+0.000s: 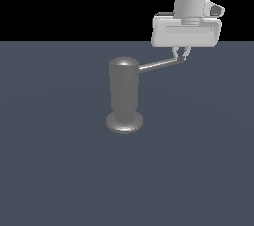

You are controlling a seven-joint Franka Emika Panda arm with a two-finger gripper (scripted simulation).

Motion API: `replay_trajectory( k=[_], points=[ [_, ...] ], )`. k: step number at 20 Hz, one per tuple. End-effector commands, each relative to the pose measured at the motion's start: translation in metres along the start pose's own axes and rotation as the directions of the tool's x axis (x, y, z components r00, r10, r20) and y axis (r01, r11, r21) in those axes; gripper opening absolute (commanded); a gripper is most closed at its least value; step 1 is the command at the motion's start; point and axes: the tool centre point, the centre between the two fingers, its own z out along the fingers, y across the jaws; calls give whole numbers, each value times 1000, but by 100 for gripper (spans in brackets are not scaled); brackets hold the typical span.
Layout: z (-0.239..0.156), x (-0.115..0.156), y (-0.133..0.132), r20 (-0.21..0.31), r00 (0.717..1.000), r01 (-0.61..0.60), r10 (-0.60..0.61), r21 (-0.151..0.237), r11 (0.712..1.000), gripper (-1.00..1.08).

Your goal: Turn on the faucet by rotating a designated handle.

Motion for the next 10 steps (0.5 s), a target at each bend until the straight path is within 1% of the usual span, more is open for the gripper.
replay_trajectory(
  k=[1, 10],
  points=[
    [7, 10, -5, 5, 1000, 5, -5, 1, 1000, -100],
    [10, 34, -6, 10, 1000, -1, 1, 1, 1000, -100]
  ],
)
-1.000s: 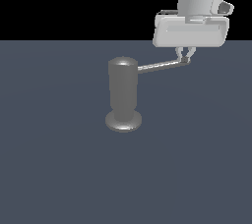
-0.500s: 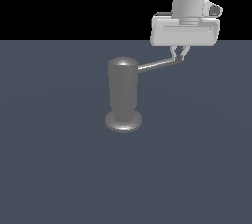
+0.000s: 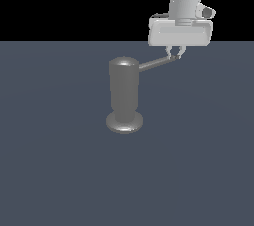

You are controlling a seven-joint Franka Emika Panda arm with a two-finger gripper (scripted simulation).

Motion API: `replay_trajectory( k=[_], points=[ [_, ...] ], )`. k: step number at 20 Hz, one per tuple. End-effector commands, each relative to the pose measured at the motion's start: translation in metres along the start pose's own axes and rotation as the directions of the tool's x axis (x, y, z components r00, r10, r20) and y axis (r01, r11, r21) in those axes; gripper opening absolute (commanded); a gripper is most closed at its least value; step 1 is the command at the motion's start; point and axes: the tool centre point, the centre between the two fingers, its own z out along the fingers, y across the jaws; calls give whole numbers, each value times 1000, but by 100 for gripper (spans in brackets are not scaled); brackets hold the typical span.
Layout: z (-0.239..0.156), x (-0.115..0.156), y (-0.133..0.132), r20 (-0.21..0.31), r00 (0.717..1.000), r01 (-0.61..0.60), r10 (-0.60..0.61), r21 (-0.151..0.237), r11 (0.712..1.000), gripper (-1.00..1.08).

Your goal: Turn on the faucet by rotating a designated handle.

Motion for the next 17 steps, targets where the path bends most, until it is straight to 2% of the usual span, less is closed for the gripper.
replay_trajectory(
  k=[1, 17],
  points=[
    [9, 8, 0, 8, 1000, -2, 2, 0, 1000, -100],
    [14, 44, -2, 14, 1000, -11, 11, 0, 1000, -100]
  ],
)
